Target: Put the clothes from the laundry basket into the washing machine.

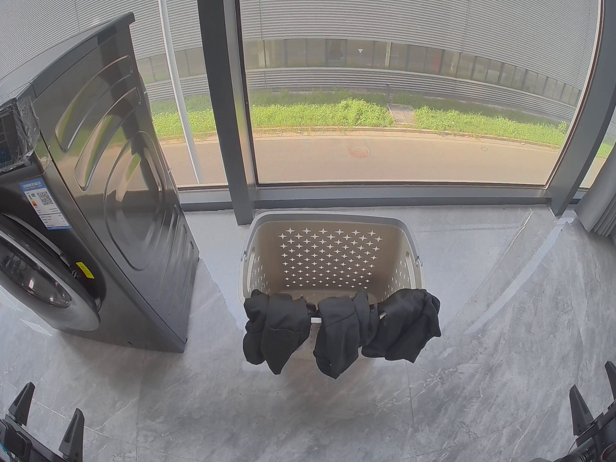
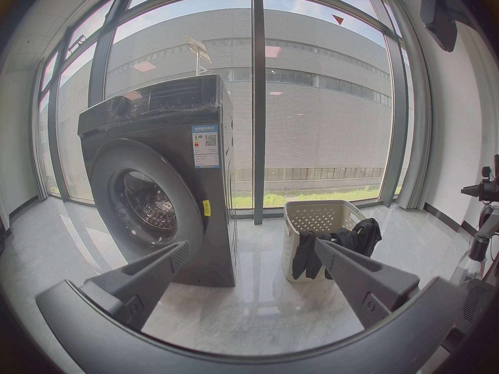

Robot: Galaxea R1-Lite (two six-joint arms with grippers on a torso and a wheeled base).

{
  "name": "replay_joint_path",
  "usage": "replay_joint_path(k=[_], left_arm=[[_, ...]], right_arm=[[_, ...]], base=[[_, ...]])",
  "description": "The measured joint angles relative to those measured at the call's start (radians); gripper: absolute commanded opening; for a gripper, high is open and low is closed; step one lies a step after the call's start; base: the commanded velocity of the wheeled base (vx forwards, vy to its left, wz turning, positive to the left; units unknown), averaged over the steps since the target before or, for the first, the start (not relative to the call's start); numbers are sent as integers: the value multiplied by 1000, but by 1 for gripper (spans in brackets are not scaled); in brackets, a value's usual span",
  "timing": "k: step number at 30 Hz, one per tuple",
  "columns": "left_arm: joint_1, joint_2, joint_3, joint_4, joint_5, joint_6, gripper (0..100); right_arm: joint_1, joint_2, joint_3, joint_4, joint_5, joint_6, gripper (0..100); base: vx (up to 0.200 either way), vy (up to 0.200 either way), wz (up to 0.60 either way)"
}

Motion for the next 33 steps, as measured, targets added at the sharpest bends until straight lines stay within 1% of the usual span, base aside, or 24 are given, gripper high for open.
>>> replay_joint_path(k=[3,8,12,15,33], left_arm=[[0,0,0,0,0,-1,100],[0,0,0,0,0,-9,100],[0,0,0,0,0,-8,100],[0,0,0,0,0,-9,100],[0,0,0,0,0,-9,100]], right_arm=[[0,0,0,0,0,0,100],[0,0,0,0,0,0,100],[0,0,0,0,0,0,100],[0,0,0,0,0,0,100],[0,0,0,0,0,0,100]], base=[[200,0,0],[0,0,0],[0,0,0],[0,-200,0],[0,0,0]])
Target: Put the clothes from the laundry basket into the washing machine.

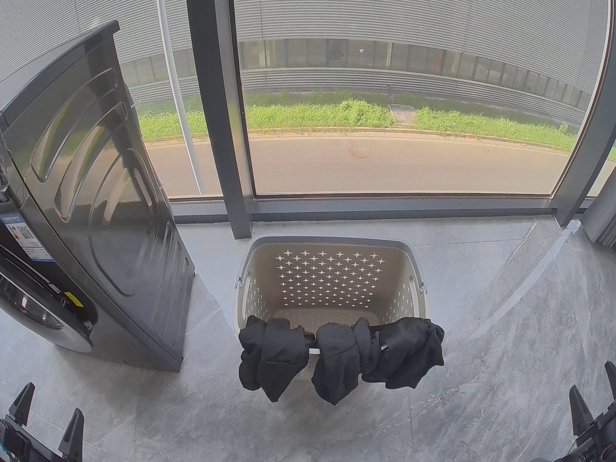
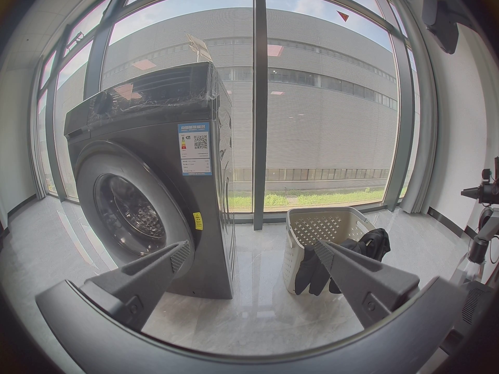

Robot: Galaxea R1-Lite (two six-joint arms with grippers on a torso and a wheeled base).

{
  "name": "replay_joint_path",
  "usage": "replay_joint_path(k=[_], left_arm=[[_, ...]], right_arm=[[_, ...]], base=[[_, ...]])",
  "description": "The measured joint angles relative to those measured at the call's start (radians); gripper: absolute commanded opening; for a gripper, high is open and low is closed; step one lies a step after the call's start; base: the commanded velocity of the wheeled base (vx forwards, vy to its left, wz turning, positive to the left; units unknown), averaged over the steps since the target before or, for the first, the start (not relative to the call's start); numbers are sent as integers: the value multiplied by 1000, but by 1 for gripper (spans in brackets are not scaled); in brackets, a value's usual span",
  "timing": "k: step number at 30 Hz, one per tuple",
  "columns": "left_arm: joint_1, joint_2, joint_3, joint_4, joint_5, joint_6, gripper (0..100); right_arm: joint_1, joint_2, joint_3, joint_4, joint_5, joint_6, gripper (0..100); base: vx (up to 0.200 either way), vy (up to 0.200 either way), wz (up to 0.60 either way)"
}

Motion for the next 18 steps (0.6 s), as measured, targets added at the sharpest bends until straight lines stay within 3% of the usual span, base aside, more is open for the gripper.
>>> replay_joint_path(k=[6,9,18], left_arm=[[0,0,0,0,1,-3,100],[0,0,0,0,1,-3,100],[0,0,0,0,1,-3,100]], right_arm=[[0,0,0,0,0,0,100],[0,0,0,0,0,0,100],[1,0,0,0,0,0,100]], base=[[0,0,0],[200,-200,0],[0,0,0]])
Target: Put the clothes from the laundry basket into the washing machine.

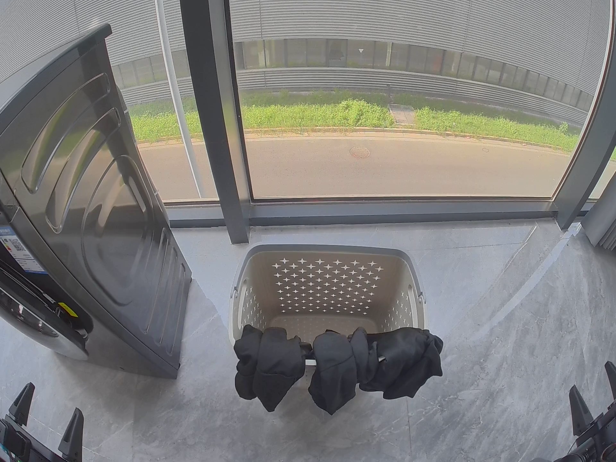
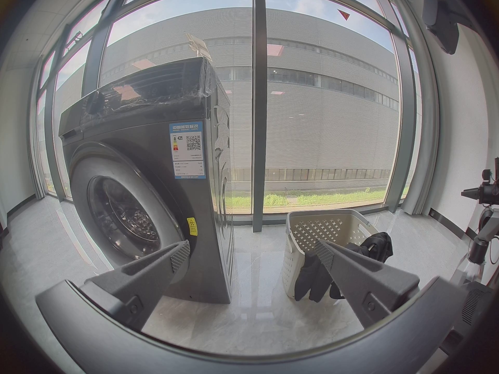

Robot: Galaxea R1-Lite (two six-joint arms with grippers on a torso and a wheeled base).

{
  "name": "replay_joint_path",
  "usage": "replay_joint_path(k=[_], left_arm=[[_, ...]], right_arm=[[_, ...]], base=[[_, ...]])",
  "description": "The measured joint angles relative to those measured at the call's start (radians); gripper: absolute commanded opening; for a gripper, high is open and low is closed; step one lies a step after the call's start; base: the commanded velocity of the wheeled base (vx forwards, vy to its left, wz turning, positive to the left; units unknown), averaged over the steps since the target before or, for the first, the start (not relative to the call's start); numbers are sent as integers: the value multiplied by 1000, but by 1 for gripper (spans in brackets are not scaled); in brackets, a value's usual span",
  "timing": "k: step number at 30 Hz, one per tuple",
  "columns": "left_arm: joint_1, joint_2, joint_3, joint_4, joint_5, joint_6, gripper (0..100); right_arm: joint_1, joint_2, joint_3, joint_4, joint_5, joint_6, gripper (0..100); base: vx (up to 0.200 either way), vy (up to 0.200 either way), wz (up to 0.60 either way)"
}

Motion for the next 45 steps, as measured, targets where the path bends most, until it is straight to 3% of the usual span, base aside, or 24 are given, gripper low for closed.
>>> replay_joint_path(k=[15,24,30,45], left_arm=[[0,0,0,0,-1,2,100],[0,0,0,0,0,2,100],[0,0,0,0,0,1,100],[1,0,0,0,0,0,100]], right_arm=[[0,0,0,0,0,0,100],[0,0,0,0,0,0,100],[-1,0,0,0,0,0,100],[0,0,0,0,0,0,100]], base=[[160,0,0],[0,0,0],[0,-200,0],[40,0,0]])
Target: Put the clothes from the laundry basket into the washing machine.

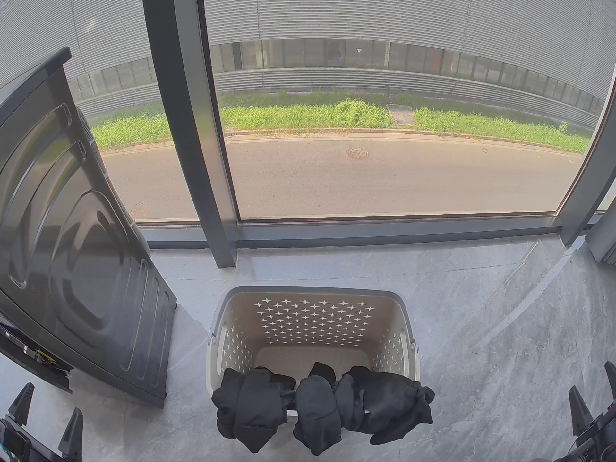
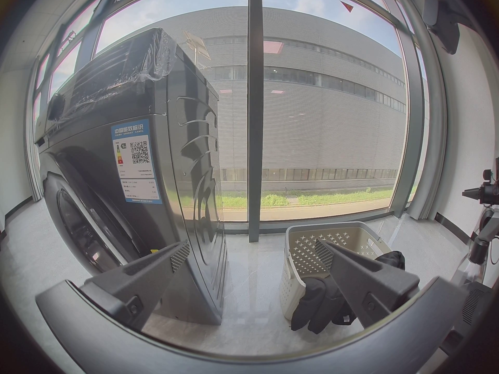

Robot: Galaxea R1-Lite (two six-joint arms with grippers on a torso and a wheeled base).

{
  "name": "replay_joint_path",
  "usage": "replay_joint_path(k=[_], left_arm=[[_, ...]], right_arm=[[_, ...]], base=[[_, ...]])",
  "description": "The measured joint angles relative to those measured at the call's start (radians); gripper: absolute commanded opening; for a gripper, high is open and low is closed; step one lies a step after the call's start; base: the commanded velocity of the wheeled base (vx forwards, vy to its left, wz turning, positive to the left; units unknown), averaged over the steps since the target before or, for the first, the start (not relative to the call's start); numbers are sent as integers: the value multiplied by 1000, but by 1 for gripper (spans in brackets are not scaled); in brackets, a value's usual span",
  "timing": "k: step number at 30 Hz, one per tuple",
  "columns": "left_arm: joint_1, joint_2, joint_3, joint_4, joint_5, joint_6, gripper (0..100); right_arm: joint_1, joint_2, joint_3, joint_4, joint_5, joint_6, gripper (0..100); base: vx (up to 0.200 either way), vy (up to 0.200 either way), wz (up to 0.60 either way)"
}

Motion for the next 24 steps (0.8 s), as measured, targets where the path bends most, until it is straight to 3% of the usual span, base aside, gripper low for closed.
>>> replay_joint_path(k=[9,21,24], left_arm=[[-1,0,0,0,0,1,100],[-1,0,0,0,0,2,100],[-1,0,0,0,0,1,100]], right_arm=[[-1,0,0,0,0,0,100],[-1,0,0,0,0,0,100],[-1,0,0,0,0,0,100]], base=[[200,0,0],[0,0,0],[200,0,0]])
